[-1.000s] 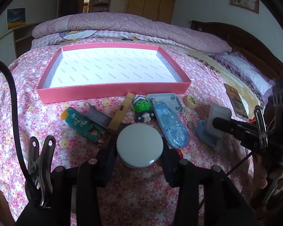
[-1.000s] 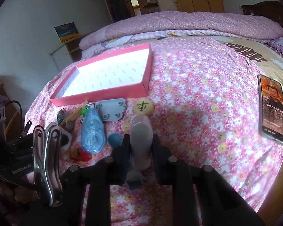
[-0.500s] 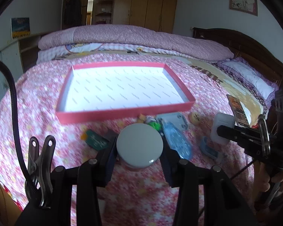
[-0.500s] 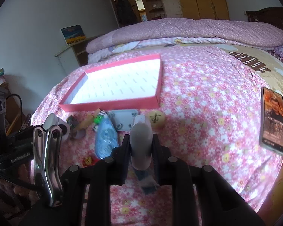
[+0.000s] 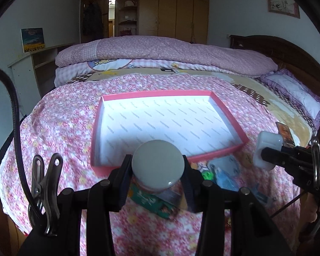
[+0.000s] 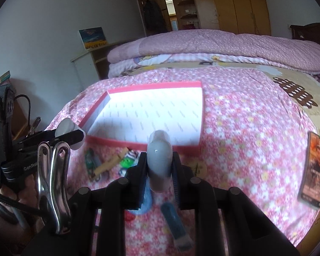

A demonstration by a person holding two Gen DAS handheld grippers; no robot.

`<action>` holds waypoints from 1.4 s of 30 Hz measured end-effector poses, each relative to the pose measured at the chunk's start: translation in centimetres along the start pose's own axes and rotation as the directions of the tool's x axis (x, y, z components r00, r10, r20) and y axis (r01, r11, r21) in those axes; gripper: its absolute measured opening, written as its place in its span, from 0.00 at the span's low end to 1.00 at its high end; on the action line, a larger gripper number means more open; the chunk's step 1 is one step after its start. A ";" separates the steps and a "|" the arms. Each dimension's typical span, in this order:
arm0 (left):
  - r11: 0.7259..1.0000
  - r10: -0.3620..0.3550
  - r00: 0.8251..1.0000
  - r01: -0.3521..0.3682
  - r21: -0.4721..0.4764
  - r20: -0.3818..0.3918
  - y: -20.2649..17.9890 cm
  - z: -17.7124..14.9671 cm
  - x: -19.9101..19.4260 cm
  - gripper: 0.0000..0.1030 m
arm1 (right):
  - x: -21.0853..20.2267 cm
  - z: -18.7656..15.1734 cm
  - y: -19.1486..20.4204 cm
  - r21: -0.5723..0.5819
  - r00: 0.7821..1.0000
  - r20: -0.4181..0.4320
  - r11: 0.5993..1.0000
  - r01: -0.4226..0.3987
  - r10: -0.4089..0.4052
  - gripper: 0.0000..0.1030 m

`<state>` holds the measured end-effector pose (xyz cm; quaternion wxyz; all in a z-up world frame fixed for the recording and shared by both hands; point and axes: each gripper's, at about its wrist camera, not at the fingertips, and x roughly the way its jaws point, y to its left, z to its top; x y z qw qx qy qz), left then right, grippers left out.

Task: Organize rigid objects
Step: 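Grasp the white jar with the left tool while the right tool lifts the earbud case, then lower the jar into the pink tray with the left tool while the right tool releases the earbud case there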

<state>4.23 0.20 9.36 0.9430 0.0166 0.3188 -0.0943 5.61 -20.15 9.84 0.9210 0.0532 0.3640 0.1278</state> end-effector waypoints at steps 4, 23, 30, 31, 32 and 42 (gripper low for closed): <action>1.000 0.013 1.000 -0.013 -0.003 -0.014 0.4 0.7 1.3 0.44 | 1.0 1.1 -0.2 0.010 1.000 -0.005 1.000 0.004 -0.004 0.22; 0.996 0.050 0.995 -0.056 -0.073 -0.082 1.8 2.0 6.9 0.42 | 5.3 3.4 -1.0 0.005 0.996 -0.047 0.998 0.070 -0.070 0.22; 0.995 0.073 0.995 -0.077 -0.064 -0.062 1.7 1.9 6.8 0.43 | 5.8 3.5 -1.1 -0.002 0.995 -0.054 0.996 0.086 -0.086 0.22; 0.995 0.072 0.996 -0.076 -0.059 -0.060 1.6 2.0 6.7 0.46 | 5.8 3.5 -1.1 -0.003 0.995 -0.053 0.996 0.087 -0.087 0.22; 0.996 0.072 0.996 -0.076 -0.056 -0.060 1.6 2.0 6.7 0.48 | 5.8 3.5 -1.1 -0.005 0.995 -0.053 0.996 0.088 -0.088 0.22; 0.996 0.089 0.995 -0.091 -0.023 -0.054 0.7 2.0 6.6 0.57 | 5.8 3.4 -1.2 -0.005 0.994 -0.053 0.996 0.093 -0.093 0.24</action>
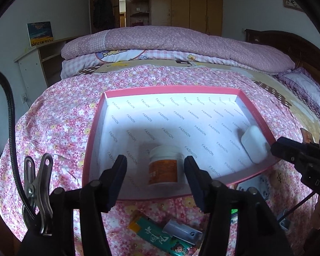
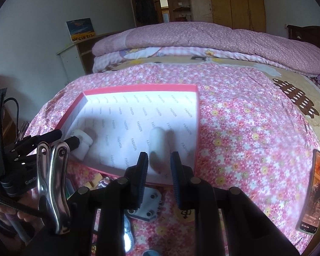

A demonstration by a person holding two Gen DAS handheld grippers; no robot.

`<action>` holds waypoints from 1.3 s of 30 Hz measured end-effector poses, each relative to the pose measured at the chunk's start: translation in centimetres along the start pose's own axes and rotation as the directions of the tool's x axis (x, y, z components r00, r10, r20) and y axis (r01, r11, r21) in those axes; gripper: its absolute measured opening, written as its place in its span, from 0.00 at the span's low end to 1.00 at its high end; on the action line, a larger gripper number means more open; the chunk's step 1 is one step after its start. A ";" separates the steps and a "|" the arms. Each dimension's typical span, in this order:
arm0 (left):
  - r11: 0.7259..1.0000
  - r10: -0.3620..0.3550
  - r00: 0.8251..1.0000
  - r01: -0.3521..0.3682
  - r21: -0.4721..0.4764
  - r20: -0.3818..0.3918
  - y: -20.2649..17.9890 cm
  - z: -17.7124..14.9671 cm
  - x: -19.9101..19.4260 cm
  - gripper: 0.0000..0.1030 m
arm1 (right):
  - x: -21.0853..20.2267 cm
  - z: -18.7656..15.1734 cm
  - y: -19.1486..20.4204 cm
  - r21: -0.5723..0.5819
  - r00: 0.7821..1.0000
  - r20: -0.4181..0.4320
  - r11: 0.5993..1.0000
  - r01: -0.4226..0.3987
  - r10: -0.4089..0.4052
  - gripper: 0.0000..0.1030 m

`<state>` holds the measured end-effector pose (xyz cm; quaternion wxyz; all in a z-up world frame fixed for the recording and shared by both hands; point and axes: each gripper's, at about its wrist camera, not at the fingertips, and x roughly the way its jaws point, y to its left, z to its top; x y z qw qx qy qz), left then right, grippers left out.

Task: Organize rigid objects
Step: 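Lower the jar into the pink tray with the left tool while the right tool releases the earbud case there, then withdraw both tools from the tray toward the remaining items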

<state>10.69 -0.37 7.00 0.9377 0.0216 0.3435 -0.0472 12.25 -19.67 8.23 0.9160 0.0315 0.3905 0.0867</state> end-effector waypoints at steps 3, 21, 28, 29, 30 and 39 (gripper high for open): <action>1.000 0.002 1.000 -0.002 0.001 0.001 -0.1 0.0 -0.1 0.58 | -0.1 0.1 -0.1 0.003 1.000 0.006 1.000 0.003 -0.003 0.28; 0.998 0.016 1.000 -0.015 -0.054 0.021 1.0 0.3 -2.4 0.58 | -2.2 0.2 1.2 -0.028 0.999 0.042 1.000 0.004 -0.003 0.53; 0.998 0.028 0.999 -0.027 -0.053 0.019 0.9 -0.3 -4.0 0.58 | -3.4 -0.6 2.0 -0.039 0.999 0.038 0.999 -0.010 0.012 0.54; 0.998 0.025 0.999 -0.024 -0.059 0.020 1.0 -0.6 -4.3 0.58 | -3.6 -0.8 2.1 -0.039 0.999 0.037 0.999 -0.011 0.013 0.54; 0.998 0.022 1.000 -0.021 -0.064 0.018 1.0 -0.7 -4.5 0.58 | -3.8 -0.9 2.1 -0.038 0.999 0.036 0.999 -0.012 0.014 0.54; 0.997 0.020 1.000 -0.020 -0.076 0.009 1.1 -2.6 -6.7 0.58 | -5.8 -2.9 2.4 -0.037 1.000 0.024 0.999 -0.016 0.017 0.54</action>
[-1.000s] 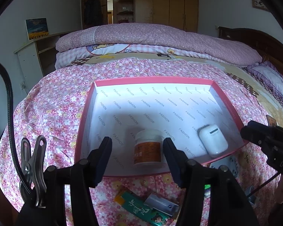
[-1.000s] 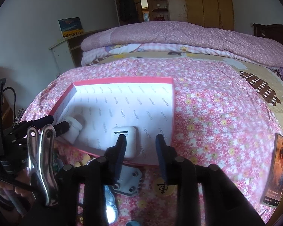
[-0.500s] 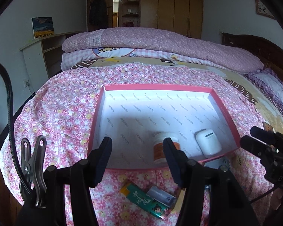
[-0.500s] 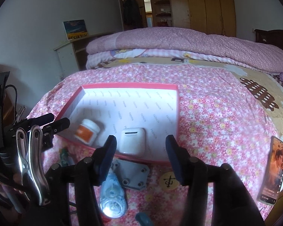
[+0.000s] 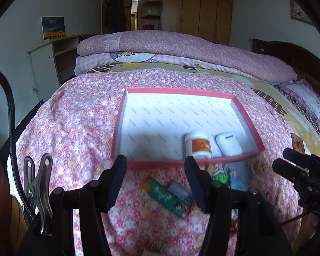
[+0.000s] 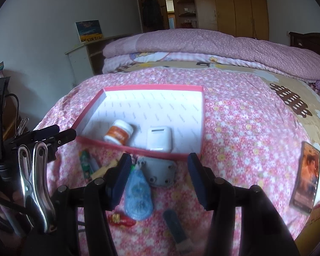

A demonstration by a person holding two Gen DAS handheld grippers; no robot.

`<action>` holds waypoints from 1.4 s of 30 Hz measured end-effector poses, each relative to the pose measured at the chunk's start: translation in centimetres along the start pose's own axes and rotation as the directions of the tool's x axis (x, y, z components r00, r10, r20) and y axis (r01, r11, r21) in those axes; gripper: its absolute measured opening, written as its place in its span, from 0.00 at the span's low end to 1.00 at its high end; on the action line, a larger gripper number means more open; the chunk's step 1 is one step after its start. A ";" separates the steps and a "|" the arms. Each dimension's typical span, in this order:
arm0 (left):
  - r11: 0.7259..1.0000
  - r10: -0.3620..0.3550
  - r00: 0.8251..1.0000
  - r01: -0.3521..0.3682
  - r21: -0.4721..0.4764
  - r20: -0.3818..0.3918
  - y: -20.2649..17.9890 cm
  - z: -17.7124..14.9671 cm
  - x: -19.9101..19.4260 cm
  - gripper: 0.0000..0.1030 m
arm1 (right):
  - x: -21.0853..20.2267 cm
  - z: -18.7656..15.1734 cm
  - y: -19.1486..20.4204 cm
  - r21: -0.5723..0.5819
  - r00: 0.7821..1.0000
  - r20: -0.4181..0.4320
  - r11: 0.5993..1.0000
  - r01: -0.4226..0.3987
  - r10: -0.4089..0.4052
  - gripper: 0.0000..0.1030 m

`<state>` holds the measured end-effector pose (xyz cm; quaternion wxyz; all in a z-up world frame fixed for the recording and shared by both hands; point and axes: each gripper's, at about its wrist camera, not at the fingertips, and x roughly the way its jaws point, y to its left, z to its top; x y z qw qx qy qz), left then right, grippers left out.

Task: Organize rigid objects
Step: 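Withdraw both tools from the tray toward the remaining items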

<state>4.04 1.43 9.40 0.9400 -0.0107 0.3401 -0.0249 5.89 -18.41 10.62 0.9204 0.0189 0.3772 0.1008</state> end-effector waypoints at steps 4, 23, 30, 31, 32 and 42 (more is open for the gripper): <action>1.000 -0.003 1.000 0.003 -0.001 -0.016 0.3 -1.3 -0.8 0.58 | -0.9 -1.2 0.0 0.004 1.000 -0.014 1.000 0.007 -0.007 0.54; 1.000 -0.014 0.993 0.016 0.010 -0.113 1.7 -7.2 -2.8 0.58 | -2.6 -6.2 -1.3 0.039 0.996 -0.077 0.998 0.057 -0.053 0.54; 0.998 -0.030 0.988 0.037 0.047 -0.150 1.5 -9.4 -2.9 0.58 | -2.2 -7.3 -1.8 0.049 0.992 -0.104 0.996 0.074 -0.069 0.54; 0.998 -0.035 0.987 0.043 0.046 -0.157 1.5 -9.6 -2.8 0.58 | -2.1 -7.4 -1.9 0.050 0.992 -0.105 0.996 0.076 -0.071 0.54; 0.998 -0.039 0.985 0.048 0.047 -0.166 1.5 -9.8 -2.7 0.58 | -2.1 -7.6 -1.9 0.052 0.991 -0.107 0.995 0.080 -0.074 0.54; 0.996 -0.019 0.982 0.036 0.084 -0.188 0.7 -10.9 -1.6 0.58 | -1.8 -8.5 -2.9 0.061 0.985 -0.132 0.991 0.119 -0.110 0.54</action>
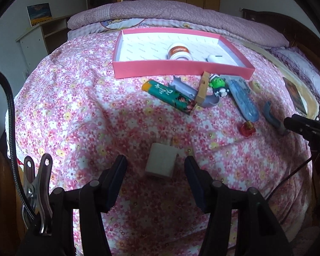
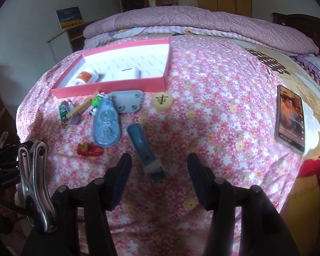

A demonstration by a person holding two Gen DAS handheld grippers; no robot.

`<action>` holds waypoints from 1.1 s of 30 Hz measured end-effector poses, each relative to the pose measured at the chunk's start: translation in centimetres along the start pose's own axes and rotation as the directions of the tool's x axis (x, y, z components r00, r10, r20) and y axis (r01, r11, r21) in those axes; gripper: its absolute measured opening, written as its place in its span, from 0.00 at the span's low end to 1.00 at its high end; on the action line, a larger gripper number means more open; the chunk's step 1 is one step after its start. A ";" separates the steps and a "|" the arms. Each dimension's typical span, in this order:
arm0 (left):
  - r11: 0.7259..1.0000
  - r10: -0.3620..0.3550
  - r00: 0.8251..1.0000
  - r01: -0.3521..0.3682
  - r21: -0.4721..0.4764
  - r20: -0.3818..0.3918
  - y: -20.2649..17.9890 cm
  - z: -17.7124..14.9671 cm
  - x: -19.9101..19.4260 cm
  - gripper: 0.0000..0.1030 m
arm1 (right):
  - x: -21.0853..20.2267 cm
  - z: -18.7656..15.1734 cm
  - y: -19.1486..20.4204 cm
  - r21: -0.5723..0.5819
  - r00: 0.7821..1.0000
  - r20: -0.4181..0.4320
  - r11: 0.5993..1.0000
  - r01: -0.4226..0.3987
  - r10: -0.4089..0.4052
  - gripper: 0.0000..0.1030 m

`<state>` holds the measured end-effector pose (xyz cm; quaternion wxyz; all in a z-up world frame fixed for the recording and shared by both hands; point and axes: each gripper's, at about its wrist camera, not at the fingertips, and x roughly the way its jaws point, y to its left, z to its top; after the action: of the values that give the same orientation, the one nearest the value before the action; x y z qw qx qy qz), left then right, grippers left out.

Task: Organize rigid objects
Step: 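Withdraw both tools from the tray toward the remaining items, then grasp the white charger plug with the left tool while the right tool grasps the blue-grey handle piece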

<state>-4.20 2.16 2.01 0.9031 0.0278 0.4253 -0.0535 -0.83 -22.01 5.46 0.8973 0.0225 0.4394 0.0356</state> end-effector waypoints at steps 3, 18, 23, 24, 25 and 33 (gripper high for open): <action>1.000 0.004 1.000 -0.004 0.003 -0.002 -0.1 -0.1 0.3 0.58 | 0.3 -0.2 -0.3 0.002 1.000 -0.013 1.000 0.009 -0.009 0.54; 1.000 0.022 1.000 -0.022 0.012 0.010 -0.4 -0.3 0.9 0.58 | 1.5 -0.3 1.3 -0.066 1.000 -0.005 0.998 -0.021 0.020 0.48; 1.000 0.020 1.000 -0.020 0.009 0.011 -0.3 -0.3 0.9 0.57 | 2.2 -0.5 1.6 -0.069 0.999 -0.022 0.997 -0.041 0.039 0.39; 1.000 0.020 1.000 -0.020 0.008 0.012 -0.3 -0.3 0.9 0.57 | 2.3 -0.5 1.7 -0.068 0.999 -0.026 0.997 -0.043 0.042 0.36; 1.000 0.019 1.000 -0.019 0.007 0.012 -0.3 -0.3 0.9 0.57 | 2.4 -0.6 1.6 -0.066 0.999 -0.029 0.997 -0.046 0.044 0.35; 1.000 0.026 0.999 -0.026 0.017 0.026 -0.5 -0.4 0.7 0.47 | 2.7 -0.6 1.3 -0.051 0.999 -0.024 0.998 -0.046 0.044 0.24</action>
<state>-4.11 1.65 1.23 0.9088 0.0406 0.4128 -0.0457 0.23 -20.46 3.06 0.8915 0.0086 0.4478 0.0675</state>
